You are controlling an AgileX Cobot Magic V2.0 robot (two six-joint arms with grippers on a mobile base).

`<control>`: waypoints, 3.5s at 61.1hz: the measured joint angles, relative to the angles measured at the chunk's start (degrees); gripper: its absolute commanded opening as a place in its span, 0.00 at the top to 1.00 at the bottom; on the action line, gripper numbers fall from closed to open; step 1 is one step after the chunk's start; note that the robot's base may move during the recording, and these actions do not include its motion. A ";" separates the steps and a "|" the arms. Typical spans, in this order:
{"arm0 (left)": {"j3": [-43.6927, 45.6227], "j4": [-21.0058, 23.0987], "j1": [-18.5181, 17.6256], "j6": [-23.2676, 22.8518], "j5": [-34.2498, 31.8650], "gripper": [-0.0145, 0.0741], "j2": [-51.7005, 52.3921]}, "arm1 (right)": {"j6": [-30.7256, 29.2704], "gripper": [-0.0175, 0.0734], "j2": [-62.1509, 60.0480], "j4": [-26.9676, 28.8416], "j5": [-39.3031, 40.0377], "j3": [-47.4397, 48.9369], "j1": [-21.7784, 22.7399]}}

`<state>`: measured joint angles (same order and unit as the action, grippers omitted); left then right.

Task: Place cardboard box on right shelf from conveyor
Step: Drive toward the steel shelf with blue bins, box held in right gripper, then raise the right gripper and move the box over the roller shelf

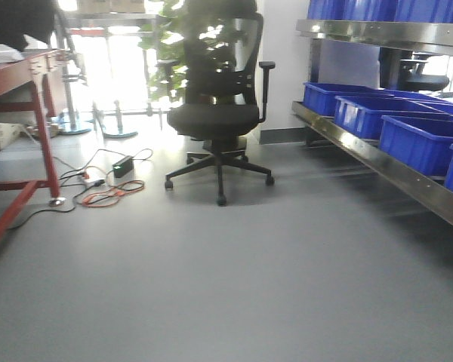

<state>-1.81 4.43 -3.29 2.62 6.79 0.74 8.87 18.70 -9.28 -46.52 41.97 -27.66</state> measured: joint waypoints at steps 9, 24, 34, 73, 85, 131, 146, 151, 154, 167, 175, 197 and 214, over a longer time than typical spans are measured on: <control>0.00 0.00 0.00 0.00 0.00 0.97 0.00 | 0.00 0.65 0.00 0.00 0.00 0.00 0.00; 0.00 0.00 0.00 0.00 0.00 0.97 0.00 | 0.00 0.65 0.00 0.00 0.00 0.00 0.00; 0.00 0.00 0.00 0.00 0.00 0.97 0.00 | 0.00 0.65 0.00 0.00 0.00 0.00 0.00; 0.00 0.00 0.57 0.00 0.00 0.97 0.00 | 0.00 0.65 0.00 0.00 0.00 0.00 0.00; 0.00 0.00 0.57 0.00 0.00 0.97 0.00 | 0.00 0.65 0.00 0.00 0.00 0.00 0.00; 0.00 0.00 0.57 0.00 0.00 0.97 0.00 | 0.00 0.65 0.00 0.00 0.00 0.00 0.00; 0.00 0.00 0.57 0.00 0.00 0.97 0.00 | 0.00 0.65 0.00 0.00 0.00 0.00 0.00; 0.00 0.00 0.57 0.00 0.00 0.97 0.00 | 0.00 0.65 0.00 0.00 0.00 0.00 0.00; 0.00 0.00 0.57 0.00 0.00 0.97 0.00 | 0.00 0.65 0.00 0.00 0.00 0.00 0.00; 0.00 0.00 0.57 0.00 0.00 0.97 0.00 | 0.00 0.65 0.00 0.00 0.00 0.00 0.00; 0.00 0.00 0.57 0.00 0.00 0.97 0.00 | 0.00 0.65 0.00 0.00 0.00 0.00 0.00; 0.00 0.00 0.57 0.00 0.00 0.97 0.00 | 0.00 0.65 0.00 0.00 0.00 0.00 0.00; 0.00 0.00 0.57 0.00 0.00 0.97 0.00 | 0.00 0.65 0.00 0.00 0.00 0.00 0.00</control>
<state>-1.81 4.43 -2.71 2.62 6.79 0.74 8.87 18.70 -9.28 -46.52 41.97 -27.66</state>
